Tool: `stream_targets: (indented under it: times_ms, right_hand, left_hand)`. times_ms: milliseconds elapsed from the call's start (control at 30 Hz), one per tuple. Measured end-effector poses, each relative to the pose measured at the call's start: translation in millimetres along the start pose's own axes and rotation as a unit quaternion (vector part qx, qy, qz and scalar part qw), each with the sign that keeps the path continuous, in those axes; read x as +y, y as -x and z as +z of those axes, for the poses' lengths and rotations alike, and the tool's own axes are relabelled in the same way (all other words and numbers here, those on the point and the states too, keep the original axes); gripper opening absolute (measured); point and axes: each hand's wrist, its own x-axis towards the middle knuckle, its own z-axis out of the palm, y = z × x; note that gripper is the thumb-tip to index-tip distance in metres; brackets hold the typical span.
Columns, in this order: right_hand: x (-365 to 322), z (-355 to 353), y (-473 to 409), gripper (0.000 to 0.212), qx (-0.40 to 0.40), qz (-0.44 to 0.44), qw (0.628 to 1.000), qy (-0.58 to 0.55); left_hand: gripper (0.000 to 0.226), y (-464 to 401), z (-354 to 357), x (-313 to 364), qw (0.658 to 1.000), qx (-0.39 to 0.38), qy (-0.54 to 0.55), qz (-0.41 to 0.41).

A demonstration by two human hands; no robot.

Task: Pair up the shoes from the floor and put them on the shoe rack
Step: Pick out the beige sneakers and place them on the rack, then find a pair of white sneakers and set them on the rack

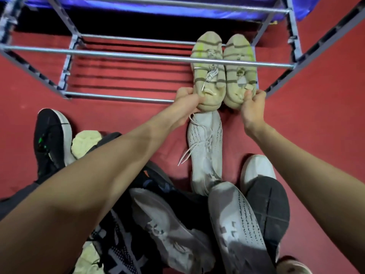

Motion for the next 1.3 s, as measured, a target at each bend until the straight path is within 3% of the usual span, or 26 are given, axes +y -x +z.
stream_targets:
  times_ms: [233,467,667,767,867,967,1133,1300]
  right_hand:
    - [3,1,0,0.049,-0.002,0.043,0.999,-0.001]
    - [5,-1,25,0.05,0.003,0.032,0.998,0.046]
    - [8,-11,82,0.043,-0.058,0.063,0.981,0.176]
    - [16,-22,110,0.041,-0.125,0.073,0.964,0.222]
    - [19,-37,128,0.038,-0.131,0.077,0.964,0.22]
    - [20,-55,144,0.037,-0.129,0.089,0.963,0.218]
    - [30,-85,174,0.041,-0.168,0.057,0.945,0.276]
    - [34,-111,193,0.034,-0.196,0.039,0.928,0.315]
  left_hand:
    - [0.053,-12,9,-8,0.997,0.03,-0.068,0.002]
    - [0.028,-9,7,-16,0.978,0.083,-0.187,0.048]
    - [0.019,55,-4,-14,0.921,0.09,-0.375,0.063]
    - [0.03,98,-6,-20,0.876,0.033,-0.48,0.038]
    - [0.018,131,-2,-29,0.843,-0.035,-0.536,-0.001]
    - [0.031,143,3,-42,0.842,-0.053,-0.532,-0.066]
    - [0.044,140,14,-68,0.878,-0.059,-0.453,-0.144]
    - [0.036,140,28,-80,0.853,-0.051,-0.498,-0.148]
